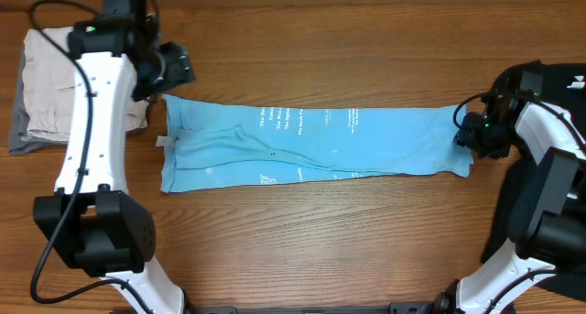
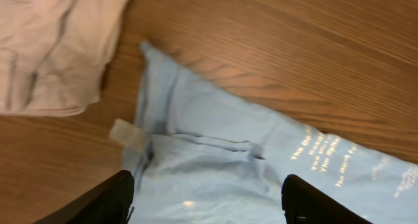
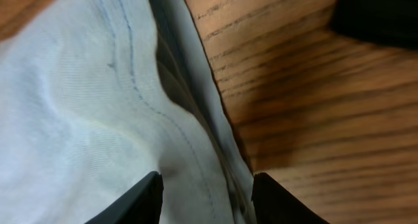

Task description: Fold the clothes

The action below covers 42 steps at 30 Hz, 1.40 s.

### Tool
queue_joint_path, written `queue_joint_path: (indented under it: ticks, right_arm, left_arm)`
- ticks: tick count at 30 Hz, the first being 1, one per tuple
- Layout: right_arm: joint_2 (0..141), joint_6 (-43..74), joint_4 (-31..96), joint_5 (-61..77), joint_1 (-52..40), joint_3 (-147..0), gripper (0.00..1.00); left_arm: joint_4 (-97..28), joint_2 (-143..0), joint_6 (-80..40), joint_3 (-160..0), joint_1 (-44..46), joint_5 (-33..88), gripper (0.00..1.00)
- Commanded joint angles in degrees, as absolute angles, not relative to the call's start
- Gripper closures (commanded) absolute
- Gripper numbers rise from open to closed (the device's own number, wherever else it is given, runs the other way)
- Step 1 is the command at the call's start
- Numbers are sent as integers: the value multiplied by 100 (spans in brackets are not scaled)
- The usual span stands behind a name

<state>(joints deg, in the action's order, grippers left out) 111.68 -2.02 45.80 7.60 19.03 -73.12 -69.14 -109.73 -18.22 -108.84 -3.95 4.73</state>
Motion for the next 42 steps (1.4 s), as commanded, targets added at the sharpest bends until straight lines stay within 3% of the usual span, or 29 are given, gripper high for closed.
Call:
queue_joint_path:
  ticks: [1, 5, 7, 11, 32, 42]
  right_arm:
    - [11233, -327, 4353, 849, 1887, -7026, 51]
    - [11233, -325, 3942, 1035, 1870, -6729, 57]
    - [11233, -327, 3857, 1031, 1872, -6672, 75]
    - [11231, -327, 3811, 1015, 1872, -6672, 96]
    - [11225, -797, 5666, 836, 2386, -8971, 96]
    - [10833, -823, 6740, 1514, 1741, -9817, 96]
  left_arm:
    - [-6967, -10938, -1935, -10689, -510, 399, 23]
    - [-6890, -10938, -1935, -10455, -600, 395, 9]
    - [-6873, -10938, -1933, -10363, -600, 325, 0]
    - [-6938, -10938, -1933, -10320, -600, -23, 0]
    - [-7006, -10938, -1933, -10320, -598, -62, 0]
    - [-7006, -10938, -1933, -10320, -598, -62, 0]
